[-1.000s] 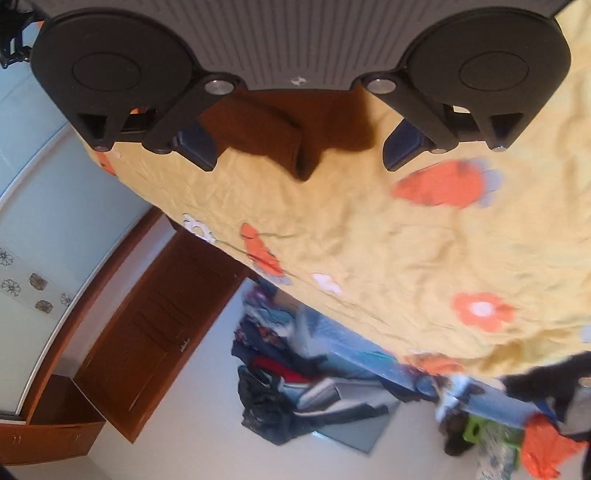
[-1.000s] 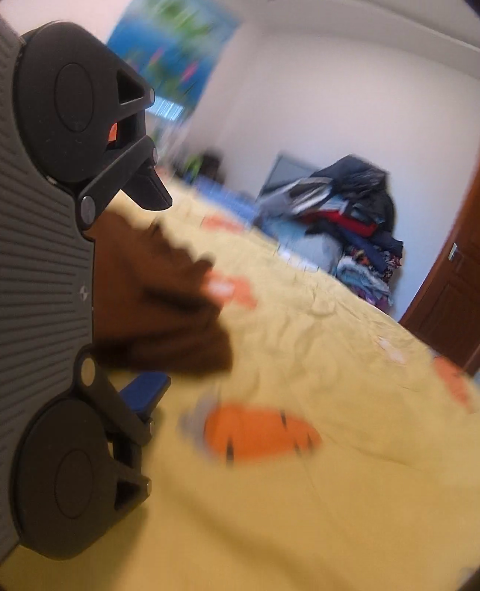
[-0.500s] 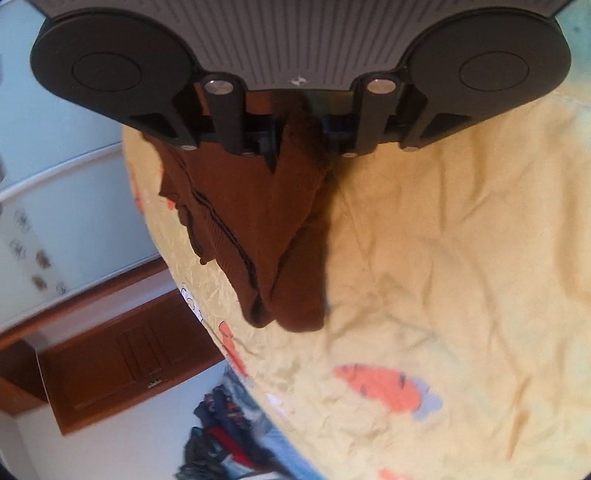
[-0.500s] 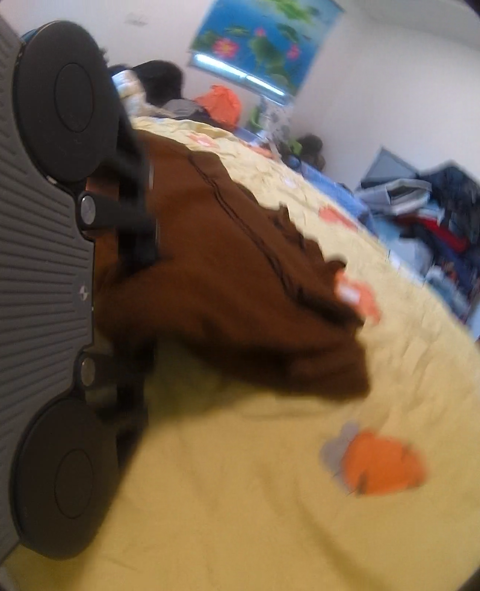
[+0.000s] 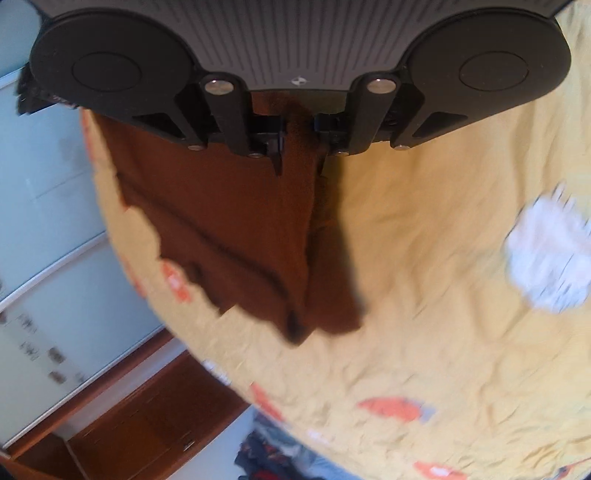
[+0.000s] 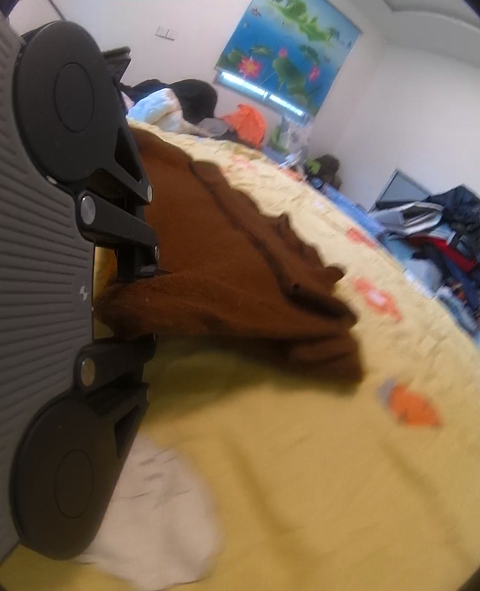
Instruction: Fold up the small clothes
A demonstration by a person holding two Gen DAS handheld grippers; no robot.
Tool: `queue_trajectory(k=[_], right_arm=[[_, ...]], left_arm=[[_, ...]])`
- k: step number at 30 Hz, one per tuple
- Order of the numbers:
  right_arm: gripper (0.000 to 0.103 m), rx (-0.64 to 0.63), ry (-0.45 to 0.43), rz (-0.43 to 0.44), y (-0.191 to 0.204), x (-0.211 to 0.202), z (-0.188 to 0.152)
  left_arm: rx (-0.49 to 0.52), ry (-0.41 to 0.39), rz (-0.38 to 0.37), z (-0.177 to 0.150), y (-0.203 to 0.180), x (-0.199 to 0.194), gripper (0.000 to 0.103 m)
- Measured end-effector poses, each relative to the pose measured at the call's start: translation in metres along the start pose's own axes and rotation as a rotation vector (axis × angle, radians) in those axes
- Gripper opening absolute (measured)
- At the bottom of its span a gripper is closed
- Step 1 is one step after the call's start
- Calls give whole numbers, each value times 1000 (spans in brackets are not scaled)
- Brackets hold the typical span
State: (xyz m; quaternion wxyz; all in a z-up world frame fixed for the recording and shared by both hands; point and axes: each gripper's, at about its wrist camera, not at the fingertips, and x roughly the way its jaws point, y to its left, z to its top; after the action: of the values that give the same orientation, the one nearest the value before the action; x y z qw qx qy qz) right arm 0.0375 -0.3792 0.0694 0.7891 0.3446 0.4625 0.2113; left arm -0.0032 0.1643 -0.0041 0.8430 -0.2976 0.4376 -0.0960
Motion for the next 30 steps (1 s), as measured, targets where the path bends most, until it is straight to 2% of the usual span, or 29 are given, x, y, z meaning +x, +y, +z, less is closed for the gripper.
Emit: queue_trajectory(k=[1, 2, 3, 5, 6, 7, 8, 9, 11, 14, 16, 18, 21, 22, 24, 25, 27, 30], right_arm=[[29, 33, 6, 0, -4, 0, 0], [41, 53, -3, 9, -6, -3, 1], [56, 51, -34, 0, -3, -10, 7], [72, 29, -154, -8, 5, -30, 21], [73, 35, -204, 29, 8, -37, 30], [73, 53, -227, 70, 10, -40, 40], [73, 73, -227, 103, 13, -36, 51], [73, 84, -211, 114, 16, -29, 61], [73, 70, -161, 97, 25, -6, 77], [73, 79, -60, 21, 27, 35, 93], [73, 90, -36, 11, 24, 53, 93], [73, 134, -35, 37, 19, 61, 96], [73, 179, -36, 60, 13, 62, 101], [73, 189, -35, 65, 12, 62, 103], [73, 200, -36, 73, 9, 63, 105], [73, 196, -36, 75, 9, 63, 105], [70, 181, -30, 64, 10, 63, 106], [69, 178, -26, 75, 7, 63, 107]], left_arm=[[-23, -9, -6, -1, 6, -3, 18], [-56, -13, -14, 2, 10, -9, 22], [-78, -29, -5, 10, 11, -16, 27], [-47, -121, 19, 27, 5, -36, 34], [-11, -175, 34, 36, -1, -44, 50], [14, -217, 38, 47, -8, -49, 69], [26, -238, 24, 55, -14, -50, 75], [32, -232, -1, 63, -20, -46, 76], [9, -171, -39, 78, -28, -24, 76], [-47, -48, -34, 90, -33, 21, 75], [-93, -3, -53, 91, -29, 44, 75], [-180, 26, -74, 95, -20, 58, 75], [-253, 32, -104, 105, -13, 68, 75], [-250, 32, -96, 107, -15, 69, 69], [-215, 39, -80, 112, -23, 72, 56], [-193, 46, -65, 114, -27, 74, 53], [-152, 35, -25, 117, -34, 71, 53], [-88, -40, 39, 122, -37, 51, 53]])
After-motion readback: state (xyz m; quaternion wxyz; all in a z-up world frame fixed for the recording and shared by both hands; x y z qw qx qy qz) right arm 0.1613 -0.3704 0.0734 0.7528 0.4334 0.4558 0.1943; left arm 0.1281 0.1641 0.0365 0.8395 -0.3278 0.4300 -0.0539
